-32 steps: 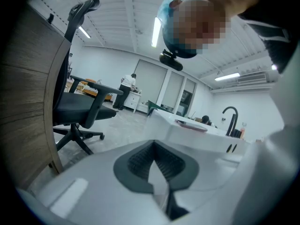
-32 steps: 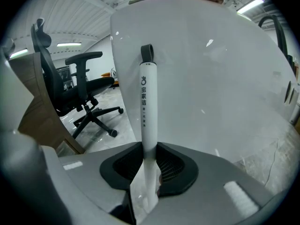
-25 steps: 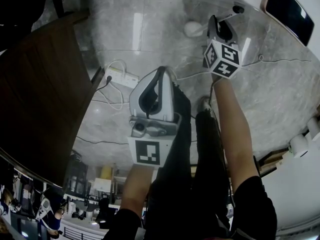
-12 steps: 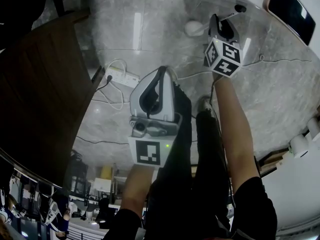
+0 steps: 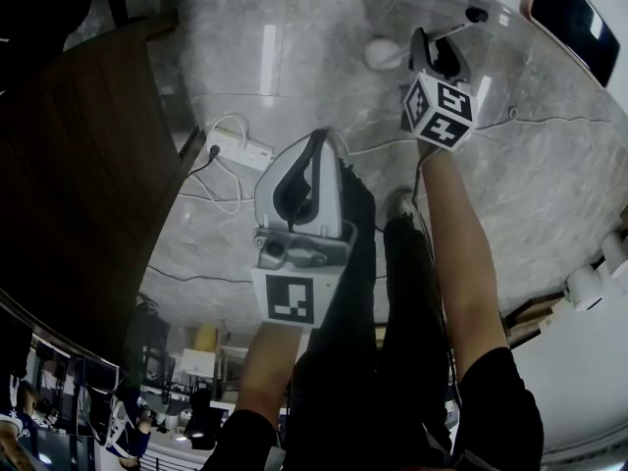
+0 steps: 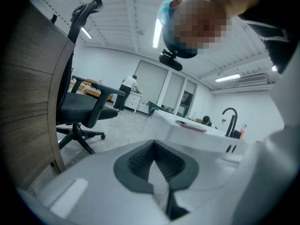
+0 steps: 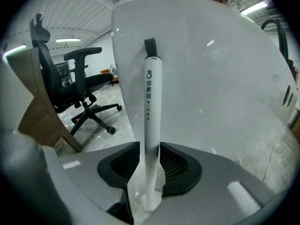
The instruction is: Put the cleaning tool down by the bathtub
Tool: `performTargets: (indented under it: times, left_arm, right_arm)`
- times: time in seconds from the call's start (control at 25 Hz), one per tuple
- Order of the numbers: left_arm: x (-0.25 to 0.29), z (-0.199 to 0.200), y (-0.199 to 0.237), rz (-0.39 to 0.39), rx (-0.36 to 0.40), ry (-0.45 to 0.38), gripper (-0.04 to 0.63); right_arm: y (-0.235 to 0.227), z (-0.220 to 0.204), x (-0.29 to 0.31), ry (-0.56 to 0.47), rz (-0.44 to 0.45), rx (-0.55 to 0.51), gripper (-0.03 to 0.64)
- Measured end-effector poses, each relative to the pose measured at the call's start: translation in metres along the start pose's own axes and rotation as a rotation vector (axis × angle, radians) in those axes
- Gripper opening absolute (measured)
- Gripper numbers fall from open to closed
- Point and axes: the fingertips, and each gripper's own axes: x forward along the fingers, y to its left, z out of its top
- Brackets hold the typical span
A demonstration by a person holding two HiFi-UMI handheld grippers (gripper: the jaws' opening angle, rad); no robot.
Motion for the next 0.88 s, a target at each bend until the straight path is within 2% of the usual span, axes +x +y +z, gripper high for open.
performTargets:
  times: [0.88]
  left_arm:
    - [-0.023,0.011,-0.015,0.009,0.003,-0.028,0.007]
  right_arm:
    - [-0.002,-0.010,-0.026,0.012,0.010,0.019,0.149]
